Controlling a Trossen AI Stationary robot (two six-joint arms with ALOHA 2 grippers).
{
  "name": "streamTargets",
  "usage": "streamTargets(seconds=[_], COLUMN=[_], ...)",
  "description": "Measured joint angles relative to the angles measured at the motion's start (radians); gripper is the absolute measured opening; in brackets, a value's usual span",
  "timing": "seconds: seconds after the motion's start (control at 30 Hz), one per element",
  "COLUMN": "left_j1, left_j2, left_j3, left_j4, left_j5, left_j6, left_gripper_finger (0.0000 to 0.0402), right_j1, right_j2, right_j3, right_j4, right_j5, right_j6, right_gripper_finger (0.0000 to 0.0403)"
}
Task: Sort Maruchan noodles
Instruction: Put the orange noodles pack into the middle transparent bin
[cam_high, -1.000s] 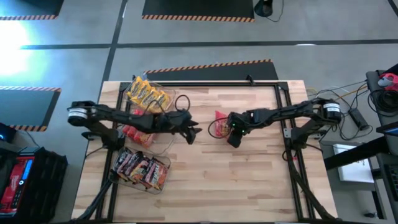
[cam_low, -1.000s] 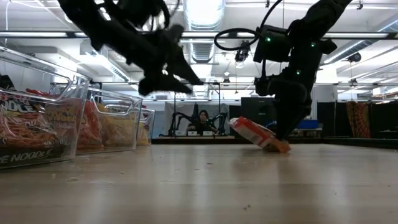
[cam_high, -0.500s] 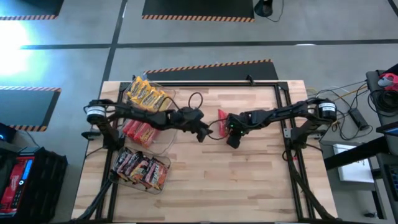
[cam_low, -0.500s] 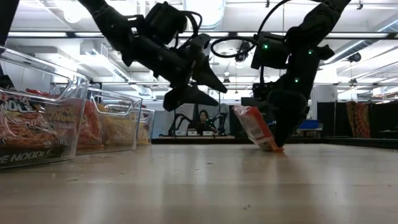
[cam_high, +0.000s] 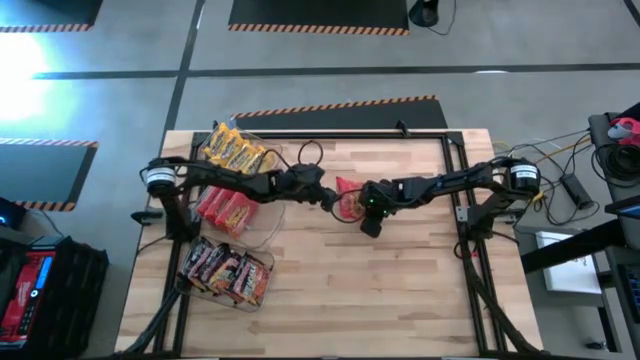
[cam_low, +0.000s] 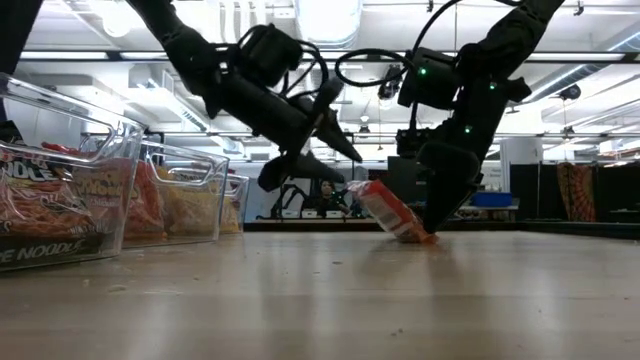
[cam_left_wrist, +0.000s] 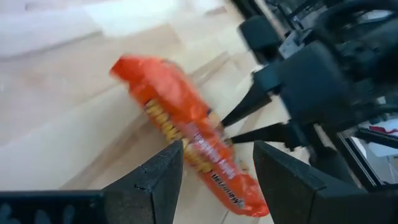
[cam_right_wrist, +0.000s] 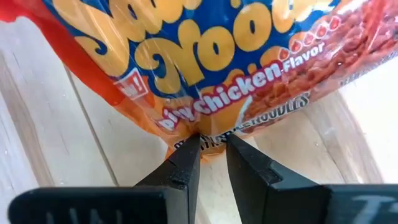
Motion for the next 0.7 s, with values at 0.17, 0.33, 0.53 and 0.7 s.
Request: streamTargets(seconds=[0.17,0.33,0.53,0.7], left_j1=[0.011,0.010,0.010,0.009], left_j2=[0.042,0.068,0.066,0.062], left_j3=[-0.002,-0.003,-0.003,-0.003], left_j4=[-0.001,0.059,0.079,0.105], left_j5=[0.029,0.049,0.048,0.048], left_j6=[-0.081,-0.122,-0.120,-0.105], left_gripper_finger=[0.0178,0.0178,0.0178,0.0178], right_j1=[0.000,0.000,0.000,0.000], right_j2=[0.023,0.072,0.100,0.100], right_j3=[-0.003,-0.002,-0.002,-0.002], right_j4=[0.020,0.073,0.106,0.113], right_j5=[0.000,0.000,-0.001,-0.002], right_j6=[-0.004,-0.015,-0.031,-0.048], right_gripper_finger=[0.0068,0.0068,0.0068,0.0068])
